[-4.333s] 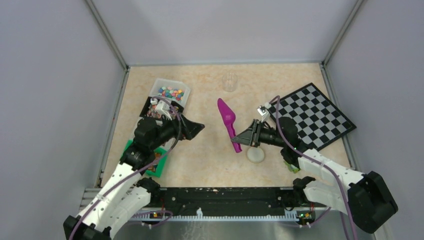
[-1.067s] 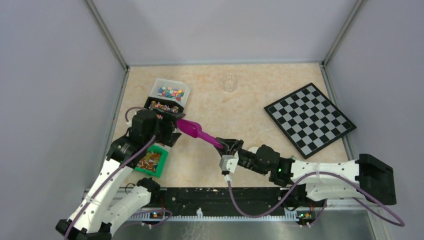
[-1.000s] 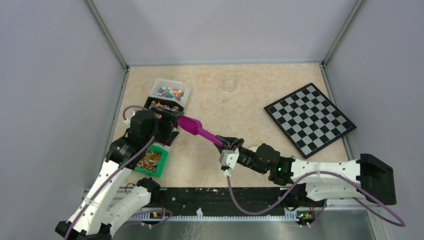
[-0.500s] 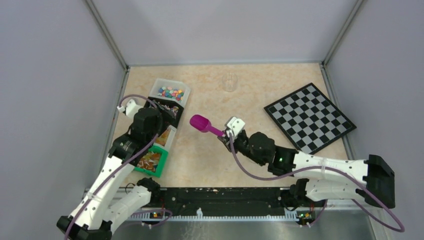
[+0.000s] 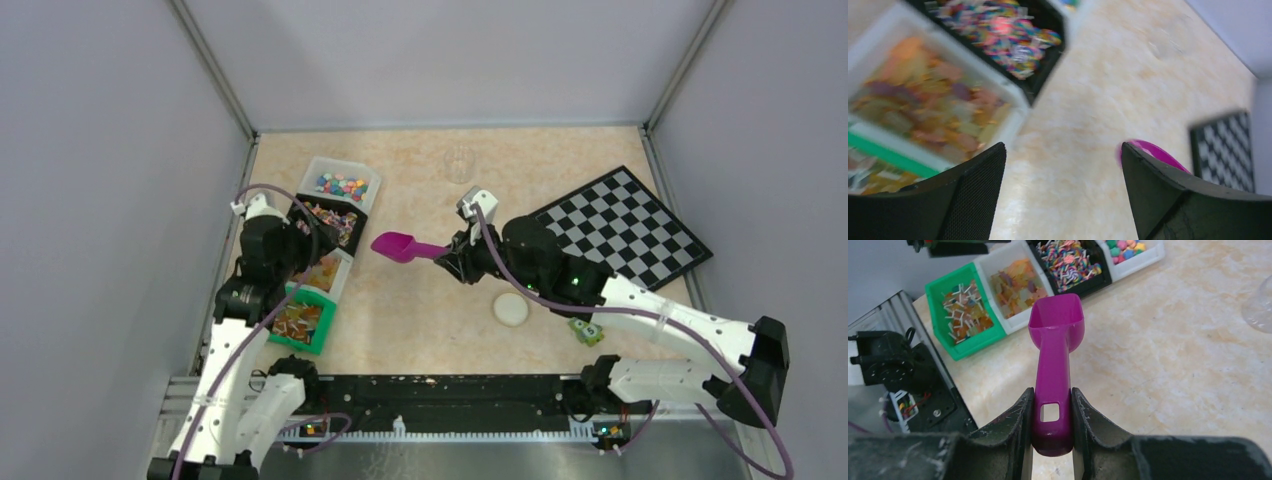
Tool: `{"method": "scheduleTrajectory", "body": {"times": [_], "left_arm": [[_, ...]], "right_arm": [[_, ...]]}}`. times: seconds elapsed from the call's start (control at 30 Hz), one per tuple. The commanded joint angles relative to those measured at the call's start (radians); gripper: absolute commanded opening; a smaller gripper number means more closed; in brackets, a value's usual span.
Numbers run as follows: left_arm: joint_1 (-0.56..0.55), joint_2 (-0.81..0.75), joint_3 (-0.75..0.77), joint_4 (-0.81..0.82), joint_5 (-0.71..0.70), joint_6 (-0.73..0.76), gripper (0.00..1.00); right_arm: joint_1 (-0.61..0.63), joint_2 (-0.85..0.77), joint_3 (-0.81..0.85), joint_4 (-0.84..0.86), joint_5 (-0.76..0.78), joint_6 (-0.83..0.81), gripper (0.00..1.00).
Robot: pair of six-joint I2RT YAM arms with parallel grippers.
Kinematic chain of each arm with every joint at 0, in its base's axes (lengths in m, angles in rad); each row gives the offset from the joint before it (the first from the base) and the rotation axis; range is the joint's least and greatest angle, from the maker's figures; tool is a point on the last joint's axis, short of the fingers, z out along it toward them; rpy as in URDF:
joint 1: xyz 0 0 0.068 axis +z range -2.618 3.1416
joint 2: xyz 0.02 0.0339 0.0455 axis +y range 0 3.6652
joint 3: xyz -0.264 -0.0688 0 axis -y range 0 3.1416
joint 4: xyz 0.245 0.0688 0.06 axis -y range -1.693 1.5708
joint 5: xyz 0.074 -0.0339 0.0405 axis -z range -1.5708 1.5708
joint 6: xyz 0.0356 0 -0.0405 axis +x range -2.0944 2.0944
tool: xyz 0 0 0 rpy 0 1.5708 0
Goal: Pack the candies
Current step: Pick up the spatula from the center of the board.
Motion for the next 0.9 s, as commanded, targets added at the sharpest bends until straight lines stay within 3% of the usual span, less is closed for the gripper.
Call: {"method": "scheduleTrajectory", "body": {"times": [0.0, 0.2, 0.33, 0.77, 0.87], "left_arm": [[0.0, -0.131, -0.075, 0.365, 0.499, 0.248, 0.87], [-0.001, -0.189, -0.109, 0.486, 0.813, 0.327, 0.86], [-0.006, -0.193, -0.161, 0.571, 1.109, 0.385, 0.74], [-0.136, -0.244, -0.288, 0.588, 1.138, 0.728, 0.75], [-0.184, -0.206, -0.317, 0.605, 1.108, 0.769, 0.7]], "right_arm": [[-0.045, 0.023, 0.057, -0.051, -0.203, 0.026, 0.0], [-0.131, 0.009, 0.03, -0.01, -0.34, 0.053, 0.0], [-0.219, -0.001, 0.012, 0.047, -0.489, 0.124, 0.0], [-0.257, -0.013, 0.032, 0.047, -0.677, 0.125, 0.0], [-0.258, -0.027, 0.013, 0.091, -0.722, 0.123, 0.0]]}}
